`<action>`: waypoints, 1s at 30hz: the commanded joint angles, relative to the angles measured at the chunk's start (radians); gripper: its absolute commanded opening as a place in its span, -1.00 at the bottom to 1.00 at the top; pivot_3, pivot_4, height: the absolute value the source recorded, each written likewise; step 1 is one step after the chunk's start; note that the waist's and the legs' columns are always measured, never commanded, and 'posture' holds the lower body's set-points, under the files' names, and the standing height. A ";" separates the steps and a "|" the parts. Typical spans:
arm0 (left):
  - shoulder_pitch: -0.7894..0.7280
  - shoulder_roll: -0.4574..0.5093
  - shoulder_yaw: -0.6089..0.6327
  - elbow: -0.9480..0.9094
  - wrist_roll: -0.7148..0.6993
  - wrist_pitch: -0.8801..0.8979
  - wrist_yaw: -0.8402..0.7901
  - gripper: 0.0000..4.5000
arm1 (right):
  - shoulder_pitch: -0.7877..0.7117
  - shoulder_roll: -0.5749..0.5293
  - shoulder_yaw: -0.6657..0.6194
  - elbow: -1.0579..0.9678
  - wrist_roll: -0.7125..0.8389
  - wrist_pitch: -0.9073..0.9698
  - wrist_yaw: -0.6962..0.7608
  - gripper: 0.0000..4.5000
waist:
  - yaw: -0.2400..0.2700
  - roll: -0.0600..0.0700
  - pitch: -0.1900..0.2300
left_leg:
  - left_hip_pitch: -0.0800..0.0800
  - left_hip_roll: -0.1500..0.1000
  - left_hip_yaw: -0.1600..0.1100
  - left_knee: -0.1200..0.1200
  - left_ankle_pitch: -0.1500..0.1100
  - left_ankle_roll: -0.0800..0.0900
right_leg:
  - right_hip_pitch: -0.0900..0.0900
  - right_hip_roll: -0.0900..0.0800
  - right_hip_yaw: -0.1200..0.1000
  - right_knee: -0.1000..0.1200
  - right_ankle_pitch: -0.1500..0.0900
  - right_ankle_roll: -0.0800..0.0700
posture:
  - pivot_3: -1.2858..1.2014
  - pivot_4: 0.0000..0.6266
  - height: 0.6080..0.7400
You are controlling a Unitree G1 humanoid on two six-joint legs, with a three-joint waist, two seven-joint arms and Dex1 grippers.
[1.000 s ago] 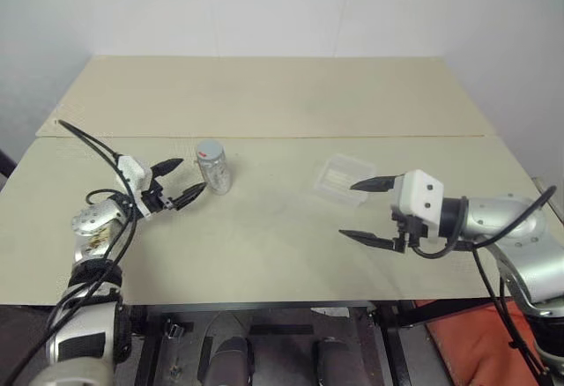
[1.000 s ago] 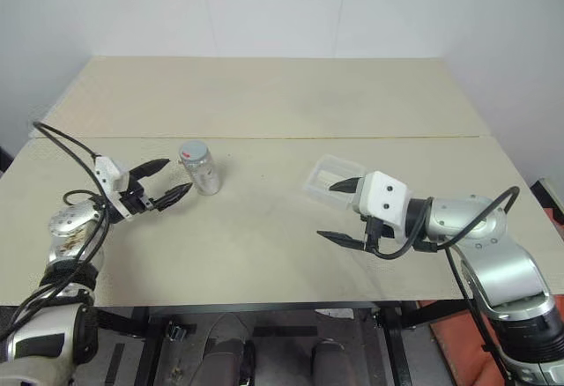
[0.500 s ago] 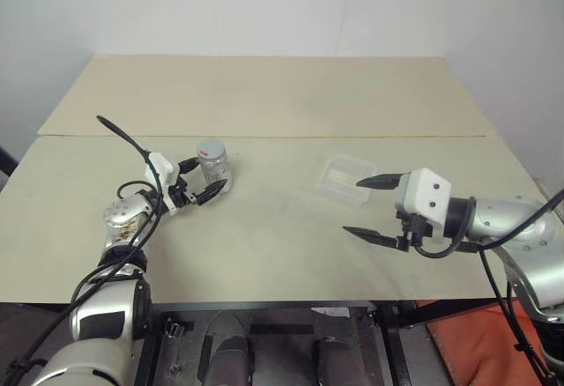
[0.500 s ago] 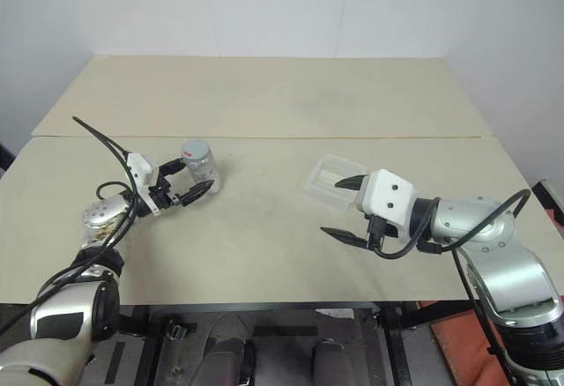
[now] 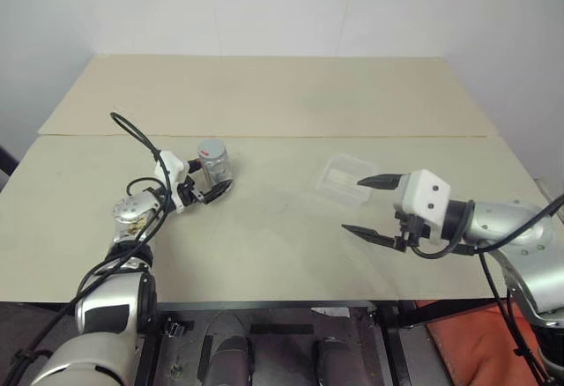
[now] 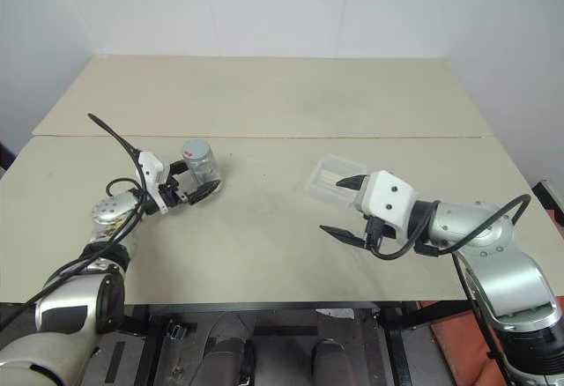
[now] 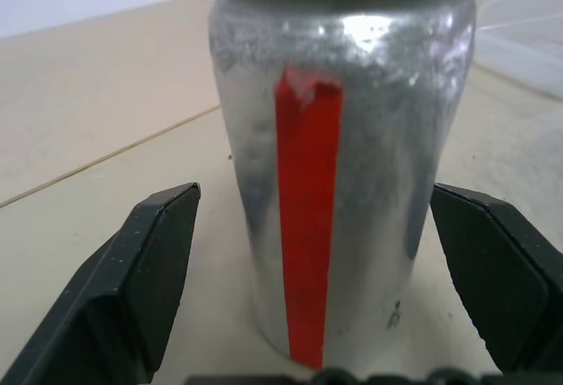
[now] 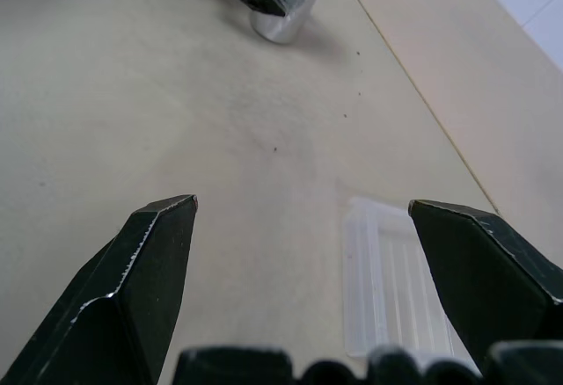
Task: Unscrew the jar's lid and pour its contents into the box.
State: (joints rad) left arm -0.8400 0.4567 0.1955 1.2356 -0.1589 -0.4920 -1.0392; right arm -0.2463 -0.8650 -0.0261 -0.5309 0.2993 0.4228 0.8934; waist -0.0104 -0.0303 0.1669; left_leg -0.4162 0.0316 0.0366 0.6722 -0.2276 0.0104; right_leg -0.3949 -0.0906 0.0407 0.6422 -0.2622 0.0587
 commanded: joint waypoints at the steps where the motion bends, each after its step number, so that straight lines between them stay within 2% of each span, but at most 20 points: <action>1: -0.028 0.008 0.010 0.003 0.000 0.008 0.001 0.99 | 0.004 0.000 -0.022 -0.035 0.005 0.000 -0.014 1.00 | 0.000 0.000 0.000 | 0.000 0.000 0.000 0.000 0.000 0.000 | 0.000 0.000 0.000 0.000 0.000 0.000 | 0.03 -0.52 1.00; 5: -0.029 0.012 0.004 0.009 0.010 0.013 0.002 0.58 | 0.006 0.003 -0.023 -0.035 0.003 -0.002 -0.021 1.00 | 0.000 0.000 0.000 | 0.000 0.000 0.000 0.000 0.000 0.000 | 0.000 0.000 0.000 0.000 0.000 0.000 | 0.03 -0.52 1.00; 9: -0.024 0.008 -0.014 0.011 0.041 -0.005 0.027 -0.02 | 0.007 0.002 -0.021 -0.032 0.003 -0.003 -0.024 1.00 | 0.000 0.000 0.000 | 0.000 0.000 0.000 0.000 0.000 0.000 | 0.000 0.000 0.000 0.000 0.000 0.000 | 0.03 -0.52 1.00; 15: -0.022 0.000 -0.011 0.008 0.050 -0.004 0.033 -0.04 | -0.005 0.007 -0.013 -0.020 -0.004 -0.009 -0.028 1.00 | 0.000 0.000 0.000 | 0.000 0.000 0.000 0.002 0.000 0.000 | 0.001 0.000 0.000 0.001 0.000 0.000 | 0.03 -0.52 1.00; 20: -0.017 0.009 -0.035 -0.053 0.040 0.041 -0.075 -0.04 | -0.068 0.056 0.019 -0.008 -0.007 0.001 -0.059 1.00 | -0.001 0.000 0.000 | 0.000 0.000 -0.001 0.003 0.000 0.000 | 0.001 0.000 0.000 0.002 0.000 0.000 | 0.03 -0.52 1.00; 25: 0.022 0.001 -0.015 -0.219 -0.055 0.116 -0.225 -0.04 | -0.124 0.168 0.055 -0.017 0.026 0.069 -0.126 1.00 | -0.001 0.000 0.000 | -0.002 0.000 -0.001 0.003 0.000 0.000 | 0.000 0.000 0.000 0.002 0.000 0.000 | 0.03 -0.52 1.00; 30: 0.125 -0.043 -0.063 -0.472 -0.085 0.180 -0.240 -0.04 | -0.176 0.318 0.129 -0.042 0.011 0.166 -0.243 1.00 | -0.002 0.000 0.000 | -0.006 0.000 -0.002 0.005 0.000 0.000 | -0.005 0.000 0.000 0.005 0.000 0.000 | 0.03 -0.52 1.00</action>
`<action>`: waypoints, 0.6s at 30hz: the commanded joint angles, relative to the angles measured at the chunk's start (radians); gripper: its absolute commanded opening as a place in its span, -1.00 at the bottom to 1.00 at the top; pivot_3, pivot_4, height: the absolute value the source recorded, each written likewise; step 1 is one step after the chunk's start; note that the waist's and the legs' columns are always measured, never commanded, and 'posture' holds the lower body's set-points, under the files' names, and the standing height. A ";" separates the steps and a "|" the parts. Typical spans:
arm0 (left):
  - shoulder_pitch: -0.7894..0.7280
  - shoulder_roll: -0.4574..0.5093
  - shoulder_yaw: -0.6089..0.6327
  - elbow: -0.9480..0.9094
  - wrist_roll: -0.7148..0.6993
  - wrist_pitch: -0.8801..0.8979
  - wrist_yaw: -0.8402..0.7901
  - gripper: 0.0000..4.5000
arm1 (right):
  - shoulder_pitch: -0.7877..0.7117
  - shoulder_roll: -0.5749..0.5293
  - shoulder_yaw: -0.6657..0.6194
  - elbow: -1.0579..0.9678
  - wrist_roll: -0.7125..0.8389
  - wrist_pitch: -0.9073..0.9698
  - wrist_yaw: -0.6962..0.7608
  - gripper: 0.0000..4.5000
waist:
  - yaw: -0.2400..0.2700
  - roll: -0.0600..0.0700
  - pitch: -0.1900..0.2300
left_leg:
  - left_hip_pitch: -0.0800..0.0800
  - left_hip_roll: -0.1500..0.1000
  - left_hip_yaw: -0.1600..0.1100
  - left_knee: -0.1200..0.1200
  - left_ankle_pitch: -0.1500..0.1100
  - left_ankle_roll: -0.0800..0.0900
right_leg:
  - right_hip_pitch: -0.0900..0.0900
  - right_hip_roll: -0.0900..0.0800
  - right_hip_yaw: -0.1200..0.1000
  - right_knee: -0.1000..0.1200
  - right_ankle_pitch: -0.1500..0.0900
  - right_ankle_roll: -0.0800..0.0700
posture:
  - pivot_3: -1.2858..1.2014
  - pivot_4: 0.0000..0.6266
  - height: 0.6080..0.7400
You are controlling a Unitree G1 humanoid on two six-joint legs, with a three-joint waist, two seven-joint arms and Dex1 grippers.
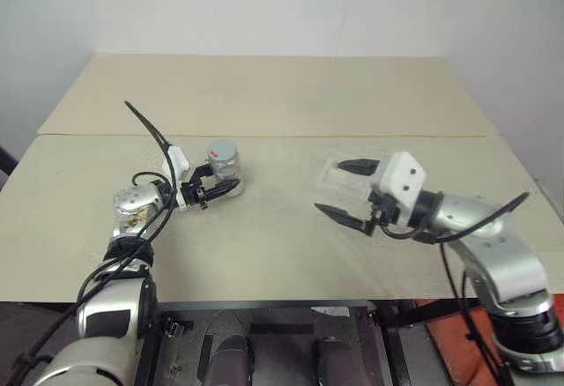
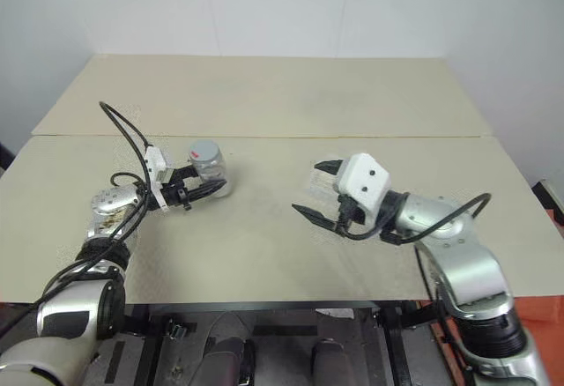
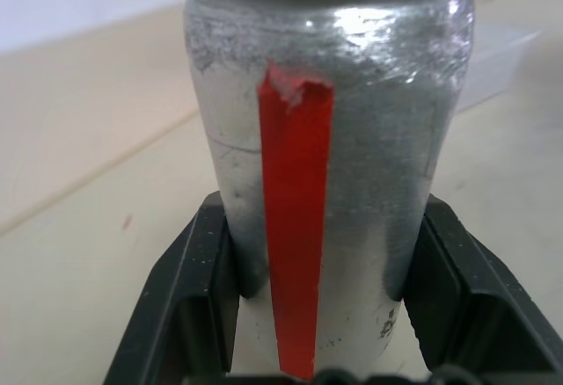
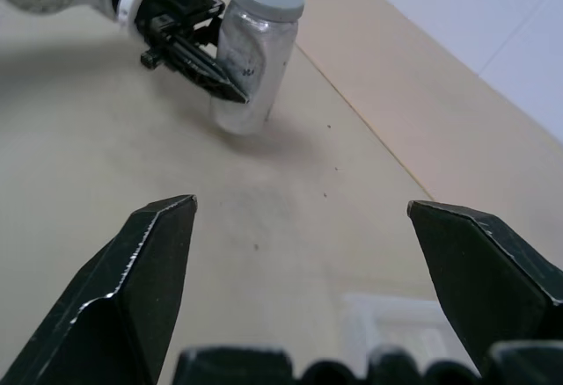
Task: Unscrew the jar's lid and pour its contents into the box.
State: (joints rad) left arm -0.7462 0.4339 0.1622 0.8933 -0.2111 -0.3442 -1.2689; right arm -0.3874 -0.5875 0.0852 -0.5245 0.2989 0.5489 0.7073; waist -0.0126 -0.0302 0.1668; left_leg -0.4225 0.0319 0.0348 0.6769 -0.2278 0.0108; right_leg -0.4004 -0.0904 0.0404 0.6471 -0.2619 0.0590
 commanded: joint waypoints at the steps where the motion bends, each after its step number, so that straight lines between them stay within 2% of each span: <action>1: 0.051 -0.034 -0.045 -0.177 -0.034 0.041 -0.006 -0.04 | -0.054 0.080 0.028 -0.044 -0.003 0.049 -0.097 1.00 | 0.000 0.000 0.000 | -0.001 0.000 0.000 0.000 0.000 0.000 | -0.001 0.000 0.000 0.001 0.000 0.000 | 0.03 -0.52 1.00; 4: 0.091 -0.079 -0.083 -0.278 -0.029 0.054 0.034 -0.04 | -0.117 0.195 0.032 -0.032 -0.009 0.092 -0.203 1.00 | 0.001 0.000 0.000 | -0.002 0.000 -0.001 0.000 0.000 0.000 | -0.003 0.000 0.000 0.001 0.000 0.000 | 0.03 -0.52 1.00; 6: 0.103 -0.098 -0.098 -0.320 -0.036 0.078 0.052 -0.04 | -0.135 0.234 0.034 -0.037 0.000 0.112 -0.229 1.00 | 0.002 0.000 0.000 | -0.003 0.000 -0.001 0.001 0.000 0.000 | -0.003 0.000 0.000 0.001 0.000 0.000 | 0.03 -0.52 1.00; 18: 0.110 -0.107 -0.156 -0.377 -0.041 0.117 0.074 -0.04 | -0.132 0.282 0.089 -0.084 -0.005 0.138 -0.269 1.00 | -0.002 0.000 0.000 | -0.003 0.000 -0.001 0.001 0.000 0.000 | -0.003 0.000 0.000 0.000 0.000 0.000 | 0.03 -0.52 1.00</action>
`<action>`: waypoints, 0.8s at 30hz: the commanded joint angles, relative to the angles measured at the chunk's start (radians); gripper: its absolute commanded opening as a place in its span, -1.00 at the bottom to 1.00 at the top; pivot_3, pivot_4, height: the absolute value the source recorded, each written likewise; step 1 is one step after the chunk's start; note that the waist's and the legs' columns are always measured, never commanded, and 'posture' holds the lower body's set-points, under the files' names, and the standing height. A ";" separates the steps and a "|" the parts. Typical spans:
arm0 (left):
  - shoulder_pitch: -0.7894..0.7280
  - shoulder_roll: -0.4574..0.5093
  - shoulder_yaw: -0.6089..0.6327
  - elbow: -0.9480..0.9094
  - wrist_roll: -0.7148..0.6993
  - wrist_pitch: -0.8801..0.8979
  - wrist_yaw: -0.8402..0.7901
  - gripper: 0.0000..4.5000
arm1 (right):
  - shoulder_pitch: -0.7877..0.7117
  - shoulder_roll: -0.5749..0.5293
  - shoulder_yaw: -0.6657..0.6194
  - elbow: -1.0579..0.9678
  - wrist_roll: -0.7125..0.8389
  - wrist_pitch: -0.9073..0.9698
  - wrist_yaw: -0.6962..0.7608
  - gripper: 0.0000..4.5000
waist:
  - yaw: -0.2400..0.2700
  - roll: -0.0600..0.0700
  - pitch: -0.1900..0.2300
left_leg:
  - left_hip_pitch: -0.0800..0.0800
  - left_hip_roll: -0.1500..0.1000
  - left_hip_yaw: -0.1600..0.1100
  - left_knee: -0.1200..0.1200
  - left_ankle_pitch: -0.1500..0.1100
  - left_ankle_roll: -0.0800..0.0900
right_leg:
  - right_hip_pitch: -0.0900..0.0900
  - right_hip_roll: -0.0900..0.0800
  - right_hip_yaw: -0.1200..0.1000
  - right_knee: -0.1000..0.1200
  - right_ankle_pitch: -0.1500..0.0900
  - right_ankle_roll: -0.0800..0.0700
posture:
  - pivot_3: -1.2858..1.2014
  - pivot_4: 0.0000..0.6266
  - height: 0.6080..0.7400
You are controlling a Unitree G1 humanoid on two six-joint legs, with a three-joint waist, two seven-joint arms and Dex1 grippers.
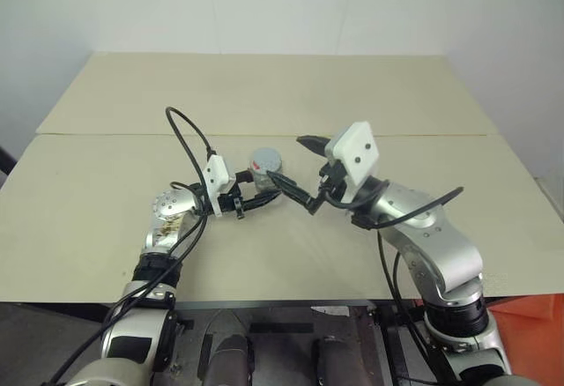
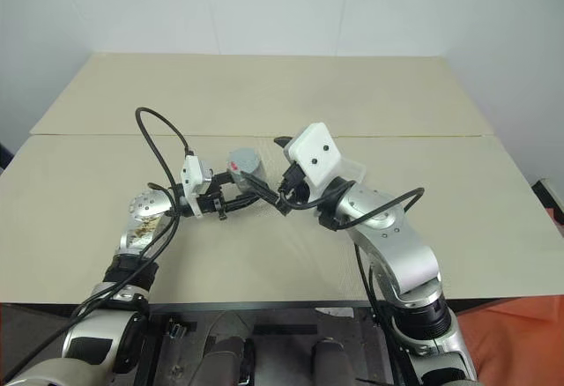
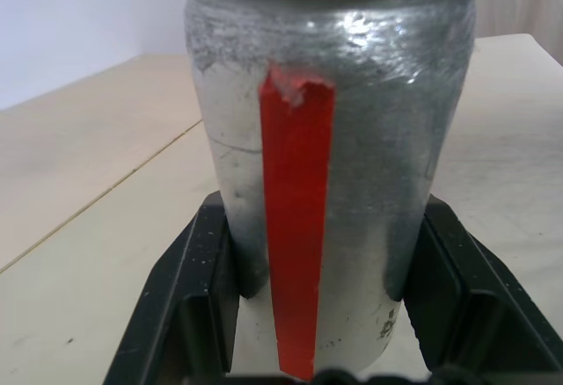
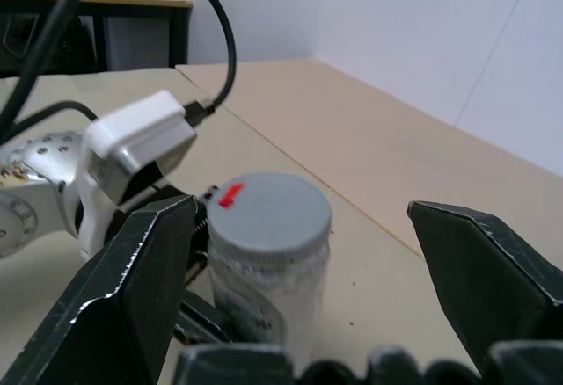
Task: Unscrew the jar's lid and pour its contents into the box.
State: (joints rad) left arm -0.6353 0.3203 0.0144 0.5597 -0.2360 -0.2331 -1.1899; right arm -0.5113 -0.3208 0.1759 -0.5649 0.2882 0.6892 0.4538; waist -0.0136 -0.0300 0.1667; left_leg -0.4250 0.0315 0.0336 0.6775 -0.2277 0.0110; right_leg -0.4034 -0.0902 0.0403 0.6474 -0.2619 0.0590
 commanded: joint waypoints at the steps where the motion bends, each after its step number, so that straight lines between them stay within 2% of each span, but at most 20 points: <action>1: 0.000 0.008 -0.010 -0.046 -0.019 0.008 -0.008 -0.04 | -0.009 0.017 0.002 -0.044 0.005 -0.003 -0.017 1.00 | -0.001 0.000 0.000 | 0.000 0.000 0.000 0.000 0.000 0.000 | 0.000 0.000 0.000 0.000 0.000 0.000 | 0.03 -0.52 1.00; 12: -0.014 0.017 -0.021 -0.053 -0.021 0.012 -0.013 -0.04 | -0.035 0.032 0.083 0.031 -0.073 -0.060 -0.010 1.00 | 0.000 0.000 0.000 | 0.000 0.000 0.000 0.000 0.000 0.000 | 0.000 0.000 0.000 0.000 0.000 0.000 | 0.03 -0.52 1.00; 24: -0.005 0.028 -0.011 -0.065 -0.028 0.011 -0.001 -0.04 | -0.054 0.077 0.096 0.124 -0.098 -0.128 0.009 1.00 | -0.001 0.000 0.000 | 0.000 0.000 0.000 0.000 0.000 0.000 | 0.000 0.000 0.000 0.000 0.000 0.000 | 0.03 -0.52 1.00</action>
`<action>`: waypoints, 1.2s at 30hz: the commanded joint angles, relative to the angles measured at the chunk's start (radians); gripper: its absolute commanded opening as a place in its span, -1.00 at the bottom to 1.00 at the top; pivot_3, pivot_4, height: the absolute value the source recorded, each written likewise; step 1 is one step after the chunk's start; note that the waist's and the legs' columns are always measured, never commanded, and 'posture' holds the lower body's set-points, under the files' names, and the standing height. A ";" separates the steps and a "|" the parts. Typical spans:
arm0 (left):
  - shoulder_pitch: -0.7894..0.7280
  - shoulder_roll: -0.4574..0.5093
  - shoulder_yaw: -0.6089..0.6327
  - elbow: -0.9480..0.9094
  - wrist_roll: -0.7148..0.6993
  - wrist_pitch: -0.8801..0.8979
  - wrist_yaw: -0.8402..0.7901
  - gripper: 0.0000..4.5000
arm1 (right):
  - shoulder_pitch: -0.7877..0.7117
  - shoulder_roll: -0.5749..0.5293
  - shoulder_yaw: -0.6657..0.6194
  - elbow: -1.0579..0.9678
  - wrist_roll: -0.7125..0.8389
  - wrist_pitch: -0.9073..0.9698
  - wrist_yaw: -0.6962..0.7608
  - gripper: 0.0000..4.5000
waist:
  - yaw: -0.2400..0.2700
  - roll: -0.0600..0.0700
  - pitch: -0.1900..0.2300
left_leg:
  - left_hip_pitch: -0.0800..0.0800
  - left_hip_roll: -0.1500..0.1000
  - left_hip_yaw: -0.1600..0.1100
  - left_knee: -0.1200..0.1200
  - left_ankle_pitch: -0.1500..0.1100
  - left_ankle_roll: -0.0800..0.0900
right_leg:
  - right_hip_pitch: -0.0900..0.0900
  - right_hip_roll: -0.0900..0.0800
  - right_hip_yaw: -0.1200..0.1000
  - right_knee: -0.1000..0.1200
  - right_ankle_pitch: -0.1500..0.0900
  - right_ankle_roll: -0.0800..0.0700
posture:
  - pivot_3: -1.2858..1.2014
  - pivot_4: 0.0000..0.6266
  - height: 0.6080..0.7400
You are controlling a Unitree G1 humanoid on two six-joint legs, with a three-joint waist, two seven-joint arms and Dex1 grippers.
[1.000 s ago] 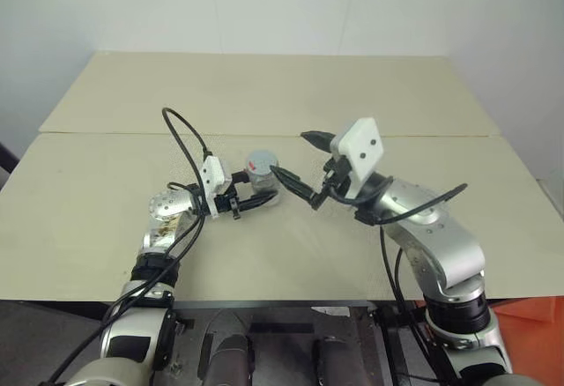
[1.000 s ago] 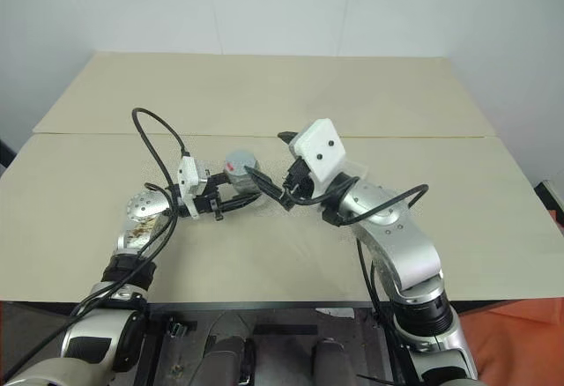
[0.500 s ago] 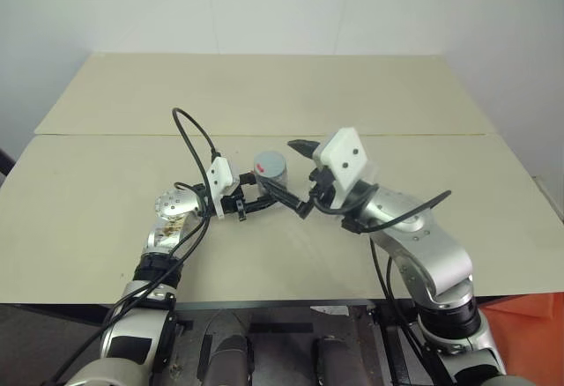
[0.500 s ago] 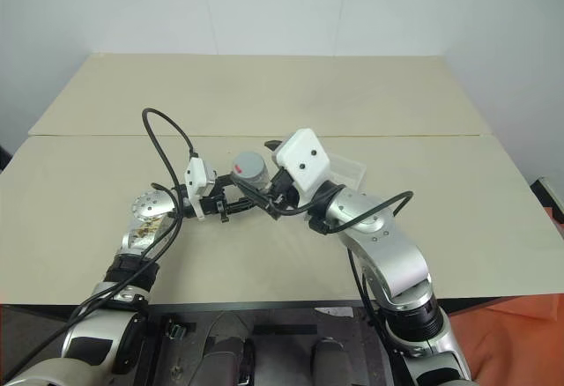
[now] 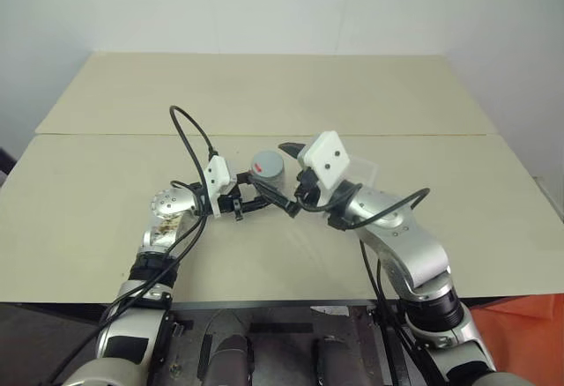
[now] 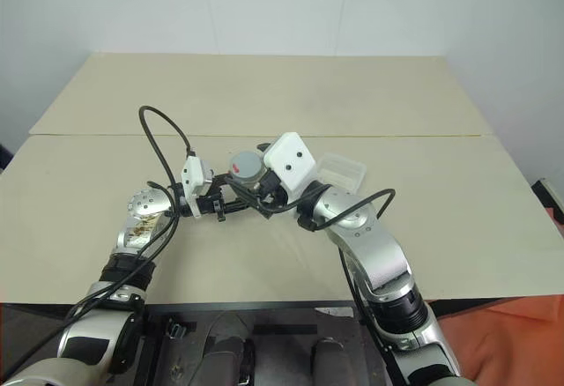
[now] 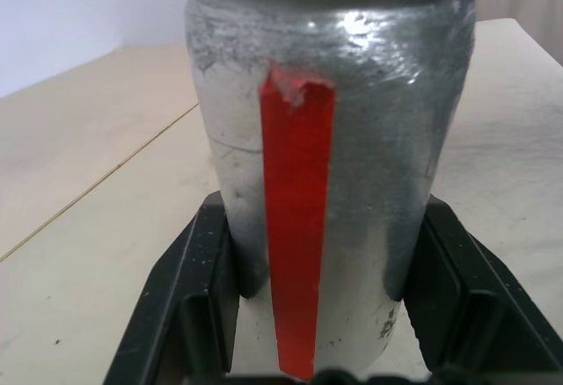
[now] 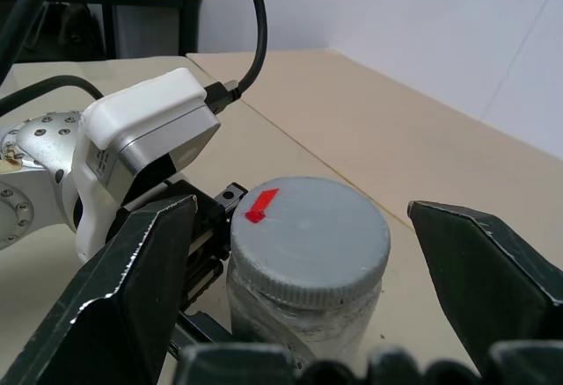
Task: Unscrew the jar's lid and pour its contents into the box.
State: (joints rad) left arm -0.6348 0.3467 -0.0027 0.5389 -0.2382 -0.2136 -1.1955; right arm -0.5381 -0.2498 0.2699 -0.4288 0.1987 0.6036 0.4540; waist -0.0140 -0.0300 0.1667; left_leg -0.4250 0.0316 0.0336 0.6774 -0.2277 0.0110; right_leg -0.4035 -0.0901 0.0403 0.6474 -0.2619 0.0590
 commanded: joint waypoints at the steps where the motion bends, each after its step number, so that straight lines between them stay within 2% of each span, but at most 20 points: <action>1: -0.006 0.001 0.007 -0.043 -0.026 -0.010 0.006 -0.04 | -0.030 0.007 0.003 -0.007 -0.011 -0.046 0.012 1.00 | 0.000 0.000 0.000 | 0.000 0.000 0.000 0.000 0.000 0.000 | 0.000 0.000 0.000 0.000 0.000 0.000 | 0.03 -0.52 1.00; 11: 0.009 -0.003 0.005 -0.048 -0.028 -0.016 0.010 -0.04 | -0.028 0.023 -0.004 0.028 -0.021 -0.076 0.019 1.00 | 0.000 0.000 0.000 | 0.000 0.000 0.000 0.000 0.000 0.000 | 0.000 0.000 0.000 0.000 0.000 0.000 | 0.03 -0.52 1.00; 14: 0.008 -0.002 0.006 -0.050 -0.030 -0.012 0.010 -0.04 | -0.024 0.023 -0.006 0.032 -0.023 -0.083 0.021 0.74 | 0.000 0.000 0.000 | 0.000 0.000 0.000 0.000 0.000 0.000 | 0.000 0.000 0.000 0.000 0.000 0.000 | 0.03 -0.52 1.00; 18: 0.009 0.001 0.007 -0.052 -0.032 -0.014 0.006 -0.04 | -0.020 0.021 0.001 0.042 -0.033 -0.095 0.027 0.21 | 0.000 0.000 0.000 | 0.000 0.000 0.000 0.000 0.000 0.000 | 0.000 0.000 0.000 0.000 0.000 0.000 | 0.03 -0.52 1.00; 20: 0.012 0.003 0.004 -0.053 -0.027 -0.019 0.005 -0.04 | -0.019 0.023 0.001 0.044 -0.036 -0.098 0.027 0.18 | 0.000 0.000 0.000 | 0.000 0.000 0.000 0.000 0.000 0.000 | 0.000 0.000 0.000 0.000 0.000 0.000 | 0.03 -0.52 1.00; 23: 0.015 0.005 0.002 -0.054 -0.027 -0.020 0.002 -0.04 | -0.020 0.023 0.003 0.049 -0.043 -0.099 0.029 -0.16 | -0.001 0.000 0.000 | 0.000 0.000 0.000 0.000 0.000 0.000 | 0.000 0.000 0.000 0.000 0.000 0.000 | 0.03 -0.52 1.00; 32: 0.016 0.005 0.001 -0.055 -0.032 -0.021 -0.023 -0.04 | -0.018 0.014 -0.038 0.026 0.009 -0.085 0.066 -0.16 | 0.000 0.000 0.000 | 0.000 0.000 0.000 0.000 0.000 0.000 | 0.000 0.000 0.000 0.000 0.000 0.000 | 0.03 -0.52 1.00; 36: 0.015 0.004 0.002 -0.046 -0.028 -0.027 -0.022 -0.04 | -0.020 -0.019 -0.039 -0.027 0.042 -0.075 0.109 0.26 | 0.000 0.000 0.000 | 0.000 0.000 0.000 0.000 0.000 0.000 | 0.000 0.000 0.000 0.000 0.000 0.000 | 0.03 -0.52 1.00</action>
State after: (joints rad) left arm -0.6082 0.3499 -0.0035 0.5270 -0.2405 -0.2170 -1.2142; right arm -0.5448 -0.2665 0.2520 -0.3892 0.2196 0.5308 0.5496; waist -0.0141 -0.0299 0.1667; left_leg -0.4251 0.0317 0.0336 0.6772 -0.2277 0.0110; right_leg -0.4037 -0.0900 0.0403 0.6473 -0.2619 0.0590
